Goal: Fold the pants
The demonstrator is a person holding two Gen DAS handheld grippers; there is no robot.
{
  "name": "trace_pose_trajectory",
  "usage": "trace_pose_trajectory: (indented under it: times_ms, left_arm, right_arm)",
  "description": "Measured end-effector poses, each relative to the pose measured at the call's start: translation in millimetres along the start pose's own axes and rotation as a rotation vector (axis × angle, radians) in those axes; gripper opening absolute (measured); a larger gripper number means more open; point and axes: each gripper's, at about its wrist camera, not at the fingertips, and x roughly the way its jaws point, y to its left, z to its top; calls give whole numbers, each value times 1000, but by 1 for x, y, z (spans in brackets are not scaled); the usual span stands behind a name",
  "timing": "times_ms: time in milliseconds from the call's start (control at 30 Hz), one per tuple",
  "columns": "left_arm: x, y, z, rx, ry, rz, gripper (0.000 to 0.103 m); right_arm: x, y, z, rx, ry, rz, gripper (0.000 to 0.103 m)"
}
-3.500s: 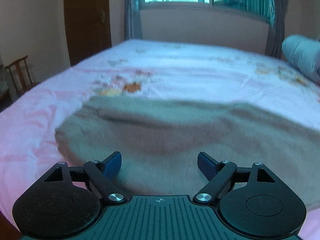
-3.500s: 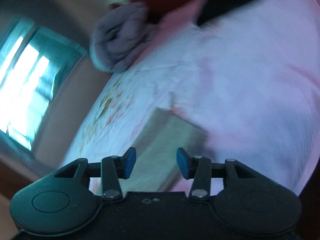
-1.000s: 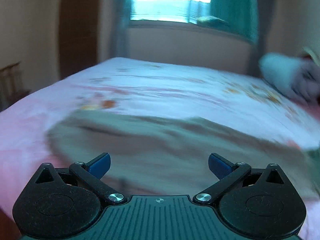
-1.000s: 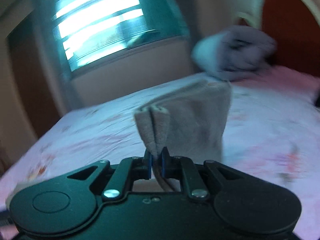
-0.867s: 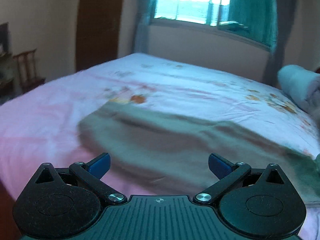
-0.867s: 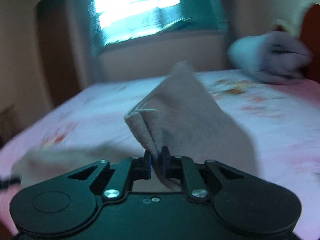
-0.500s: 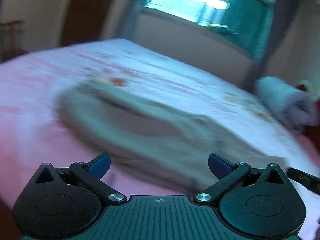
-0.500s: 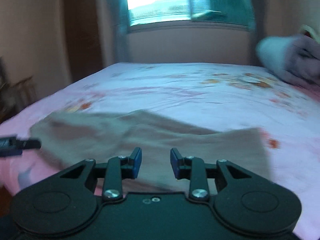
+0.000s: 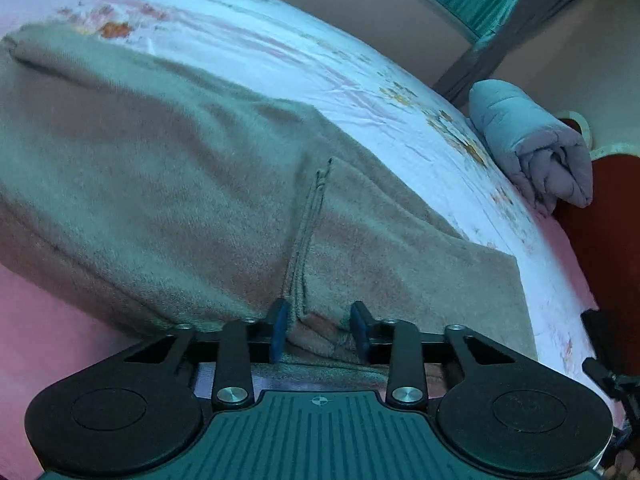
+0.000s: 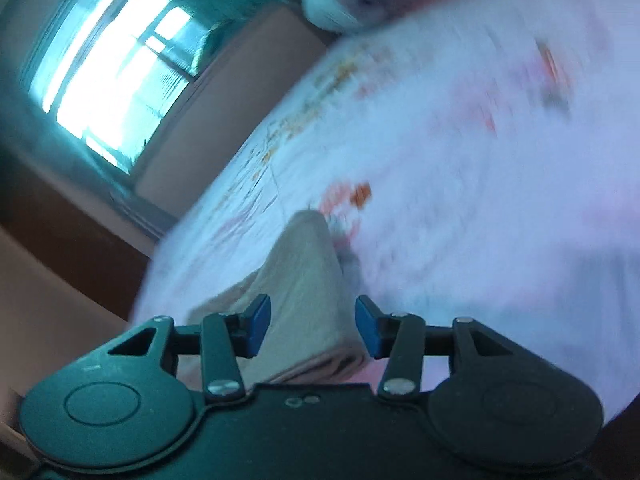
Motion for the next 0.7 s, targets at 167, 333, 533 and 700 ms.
trace_pose_trajectory:
  times_ms: [167, 333, 533, 700]
  left_arm:
    - [-4, -7, -8, 33, -1, 24, 30]
    - [-16, -9, -12, 65, -14, 29, 33]
    - [-20, -10, -14, 90, -24, 23, 34]
    - [-41, 10, -3, -4, -60, -35, 54]
  right_arm:
    - [18, -2, -6, 122, 39, 213, 47]
    - [72, -36, -14, 318, 179, -21, 0]
    - [59, 4, -18, 180, 157, 148, 23]
    - [88, -13, -29, 230, 247, 25, 0]
